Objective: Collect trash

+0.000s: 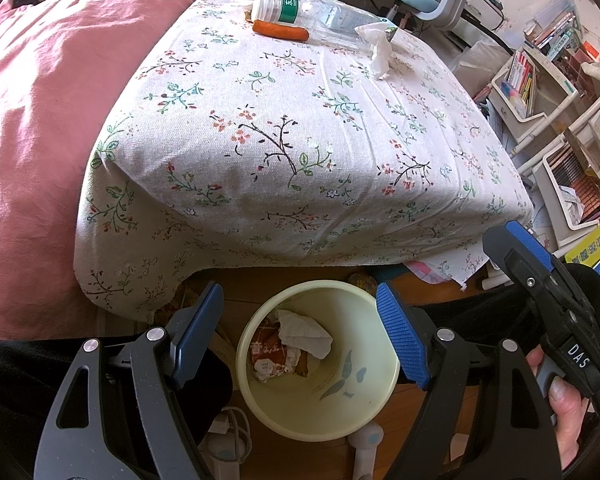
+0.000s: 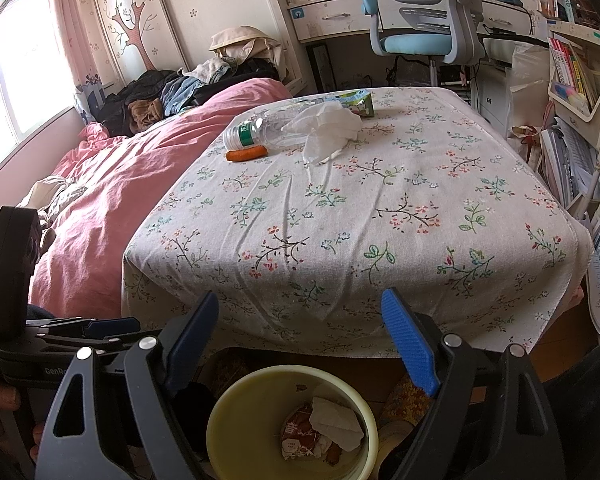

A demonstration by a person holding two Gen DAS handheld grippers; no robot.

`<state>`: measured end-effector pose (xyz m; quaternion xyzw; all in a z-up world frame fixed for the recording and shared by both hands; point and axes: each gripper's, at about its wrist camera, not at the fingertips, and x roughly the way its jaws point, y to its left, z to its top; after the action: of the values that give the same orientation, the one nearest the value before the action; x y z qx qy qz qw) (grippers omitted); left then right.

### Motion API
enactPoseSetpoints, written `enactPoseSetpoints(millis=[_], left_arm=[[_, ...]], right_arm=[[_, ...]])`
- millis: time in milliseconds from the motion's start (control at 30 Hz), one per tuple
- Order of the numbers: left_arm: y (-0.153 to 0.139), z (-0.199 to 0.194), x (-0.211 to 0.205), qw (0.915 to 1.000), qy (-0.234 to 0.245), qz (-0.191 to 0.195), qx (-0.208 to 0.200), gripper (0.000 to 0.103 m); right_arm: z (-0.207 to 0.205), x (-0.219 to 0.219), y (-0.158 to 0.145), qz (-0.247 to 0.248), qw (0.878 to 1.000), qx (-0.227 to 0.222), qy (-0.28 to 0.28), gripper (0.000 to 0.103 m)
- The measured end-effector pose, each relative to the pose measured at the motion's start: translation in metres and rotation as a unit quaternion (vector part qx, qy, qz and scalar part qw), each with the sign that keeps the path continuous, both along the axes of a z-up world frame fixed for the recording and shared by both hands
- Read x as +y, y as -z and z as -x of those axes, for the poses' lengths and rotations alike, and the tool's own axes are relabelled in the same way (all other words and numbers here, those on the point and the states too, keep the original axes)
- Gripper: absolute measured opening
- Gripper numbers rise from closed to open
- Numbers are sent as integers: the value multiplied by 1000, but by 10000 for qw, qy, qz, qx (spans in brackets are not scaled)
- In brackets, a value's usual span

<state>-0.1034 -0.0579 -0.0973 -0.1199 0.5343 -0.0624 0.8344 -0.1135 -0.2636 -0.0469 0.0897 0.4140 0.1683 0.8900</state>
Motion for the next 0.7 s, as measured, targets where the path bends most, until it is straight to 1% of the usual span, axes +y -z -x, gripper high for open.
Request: enactPoseSetpoints(millis=[333,700], left_arm=[[-3,1,0,10000,-50,-1,-80,76],[-3,1,0,10000,-53,-1,-82,76]], right_arm=[[0,0,-1,6,10000,-3,1,80],[0,-2,-1,9,10000,-5,-1,80]])
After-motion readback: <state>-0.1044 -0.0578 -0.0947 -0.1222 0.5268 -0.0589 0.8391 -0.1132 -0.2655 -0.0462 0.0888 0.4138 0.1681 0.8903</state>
